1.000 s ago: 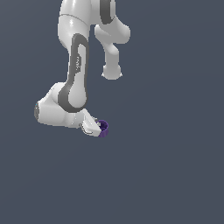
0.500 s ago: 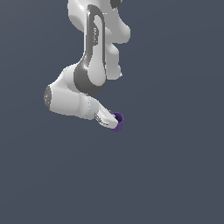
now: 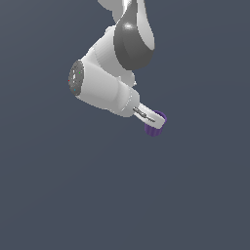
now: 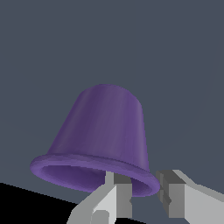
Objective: Pick up the object and move it to a goal position.
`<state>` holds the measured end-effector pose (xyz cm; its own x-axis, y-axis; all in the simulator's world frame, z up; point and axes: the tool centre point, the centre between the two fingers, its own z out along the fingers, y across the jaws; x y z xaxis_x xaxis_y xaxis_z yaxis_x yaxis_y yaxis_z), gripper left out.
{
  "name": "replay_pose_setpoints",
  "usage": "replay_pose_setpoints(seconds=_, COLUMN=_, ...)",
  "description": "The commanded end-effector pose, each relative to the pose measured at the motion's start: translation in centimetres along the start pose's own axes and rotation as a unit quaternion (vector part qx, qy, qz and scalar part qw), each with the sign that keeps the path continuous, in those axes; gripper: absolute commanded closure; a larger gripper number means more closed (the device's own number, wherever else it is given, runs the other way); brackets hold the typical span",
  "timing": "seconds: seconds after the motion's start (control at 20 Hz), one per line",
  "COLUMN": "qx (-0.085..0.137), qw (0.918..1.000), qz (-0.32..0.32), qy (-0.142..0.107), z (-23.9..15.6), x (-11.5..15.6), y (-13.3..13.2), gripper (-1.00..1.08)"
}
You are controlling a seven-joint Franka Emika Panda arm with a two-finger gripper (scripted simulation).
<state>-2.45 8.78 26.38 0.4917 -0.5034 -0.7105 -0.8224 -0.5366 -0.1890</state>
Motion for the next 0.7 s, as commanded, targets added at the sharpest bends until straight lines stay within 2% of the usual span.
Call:
replay_pose_setpoints(seconds=0.0, qx=0.000, qw=1.0000, qz=0.000, qy=0.000, z=-0.2, x=-2.8, y=-1.8, gripper=1.08)
replay_pose_setpoints(seconds=0.35, qx=0.001, qw=1.0000, qz=0.000, qy=0.000, z=-0.5, x=-9.6, y=-6.6, gripper=1.08)
replay_pose_setpoints(seconds=0.65, qx=0.002, qw=1.0000, qz=0.000, qy=0.000, z=-0.8, x=-12.9, y=-9.1, gripper=1.08)
